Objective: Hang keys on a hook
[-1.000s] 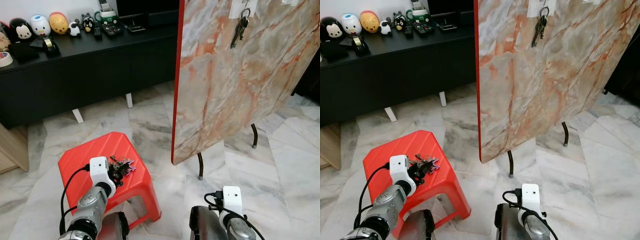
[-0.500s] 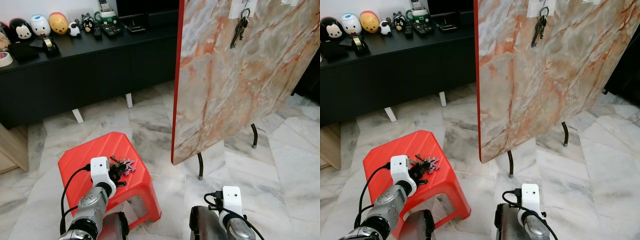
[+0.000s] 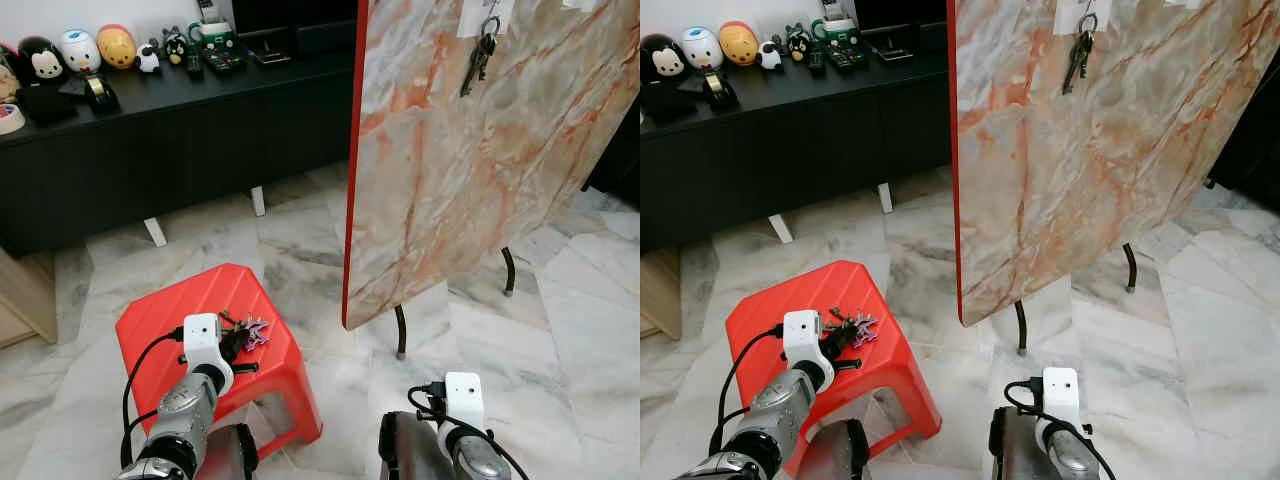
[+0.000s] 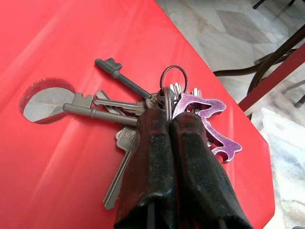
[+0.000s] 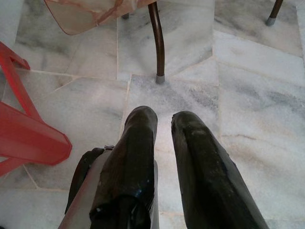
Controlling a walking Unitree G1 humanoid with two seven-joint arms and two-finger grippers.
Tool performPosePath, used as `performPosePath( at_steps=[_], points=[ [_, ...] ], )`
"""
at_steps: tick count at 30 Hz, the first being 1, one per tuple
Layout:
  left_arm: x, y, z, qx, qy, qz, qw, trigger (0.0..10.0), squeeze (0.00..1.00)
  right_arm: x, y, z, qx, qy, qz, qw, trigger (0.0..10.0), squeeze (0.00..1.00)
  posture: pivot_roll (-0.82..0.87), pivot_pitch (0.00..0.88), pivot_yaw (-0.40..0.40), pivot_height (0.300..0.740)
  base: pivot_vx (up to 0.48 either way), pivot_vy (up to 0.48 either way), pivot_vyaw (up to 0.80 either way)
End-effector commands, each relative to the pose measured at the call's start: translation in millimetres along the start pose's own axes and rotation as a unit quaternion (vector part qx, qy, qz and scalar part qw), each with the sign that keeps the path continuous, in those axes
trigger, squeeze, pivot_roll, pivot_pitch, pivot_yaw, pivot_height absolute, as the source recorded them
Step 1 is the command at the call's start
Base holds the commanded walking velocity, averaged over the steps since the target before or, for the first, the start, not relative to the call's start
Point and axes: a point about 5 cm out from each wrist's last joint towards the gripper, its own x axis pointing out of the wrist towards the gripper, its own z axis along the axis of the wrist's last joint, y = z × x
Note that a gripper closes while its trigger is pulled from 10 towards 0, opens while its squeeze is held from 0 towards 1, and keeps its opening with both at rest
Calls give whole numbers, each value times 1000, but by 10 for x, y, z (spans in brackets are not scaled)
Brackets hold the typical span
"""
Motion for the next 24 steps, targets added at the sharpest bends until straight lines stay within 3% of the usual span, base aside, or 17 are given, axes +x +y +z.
performPosePath(
  at_steps=[1, 24],
  points=[
    [-5, 0, -39, 0, 9, 4, 1000, 0, 0, -12, -26, -33, 3, 6, -5, 1000, 10000, 0, -3, 47, -43, 571, 0, 0, 0],
    [-100, 66, 15, -6, -48, 16, 999, 0, 0, -20, -16, -72, 1, 16, -2, 1000, 10000, 0, 9, 43, -44, 571, 0, 0, 0]
  ],
)
